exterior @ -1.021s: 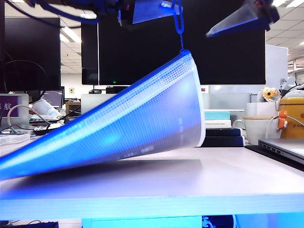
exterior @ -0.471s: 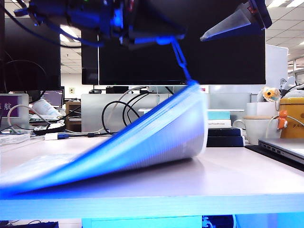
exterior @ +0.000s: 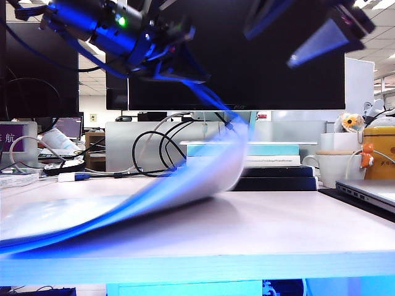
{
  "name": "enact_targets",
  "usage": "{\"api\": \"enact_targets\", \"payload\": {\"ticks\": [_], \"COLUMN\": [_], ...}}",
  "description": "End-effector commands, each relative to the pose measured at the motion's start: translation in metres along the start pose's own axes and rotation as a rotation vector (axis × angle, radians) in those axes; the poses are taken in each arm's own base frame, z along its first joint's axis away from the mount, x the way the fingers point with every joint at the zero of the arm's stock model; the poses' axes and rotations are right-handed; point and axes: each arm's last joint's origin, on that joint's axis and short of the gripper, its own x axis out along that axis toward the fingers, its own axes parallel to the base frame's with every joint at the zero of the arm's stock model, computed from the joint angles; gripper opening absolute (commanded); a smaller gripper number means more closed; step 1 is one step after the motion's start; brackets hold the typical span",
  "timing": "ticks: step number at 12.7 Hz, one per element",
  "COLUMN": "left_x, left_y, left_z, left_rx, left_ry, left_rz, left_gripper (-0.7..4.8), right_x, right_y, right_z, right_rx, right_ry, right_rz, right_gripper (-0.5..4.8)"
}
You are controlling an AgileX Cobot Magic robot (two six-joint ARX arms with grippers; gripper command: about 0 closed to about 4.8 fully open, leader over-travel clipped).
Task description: Pick up the transparent plastic file bag with a blue zipper and close its zipper.
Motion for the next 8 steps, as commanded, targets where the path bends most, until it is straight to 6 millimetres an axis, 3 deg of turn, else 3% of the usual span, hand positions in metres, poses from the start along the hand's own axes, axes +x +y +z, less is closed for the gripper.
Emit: {"api": "enact_targets", "payload": {"ticks": [1, 4, 6, 7, 8], "left_x": [-0.006, -0.032, -0.099, -0.109, -0.139], "left_y": [0.008, 0.012, 0.022, 0.023, 0.023], "left_z": [0.017, 0.026, 0.041, 0.042, 0.045], "left_rx": [-0.090, -0.103, -0.109, -0.117, -0.137], "left_ry": [-0.119, -0.028, 0.072, 0.081, 0.101], "left_rz": [0.002, 0.175, 0.287, 0.303, 0.358], "left_gripper": [4.79, 4.79, 3.54, 3.38, 3.31], "right_x": [-0.002, -0.003, -0.005, -0.005, -0.006], "right_y": [-0.003, -0.007, -0.011, -0.011, -0.010], "right_z": [-0.002, -0.008, -0.018, -0.019, -0.020], "right_rx": [-0.037, -0.069, -0.073, -0.071, -0.063], "right_ry": [0.027, 0.080, 0.184, 0.193, 0.195], "right_rz": [-0.094, -0.217, -0.314, -0.313, -0.314], "right_gripper": [4.79, 4.79, 4.79, 4.79, 4.79]}}
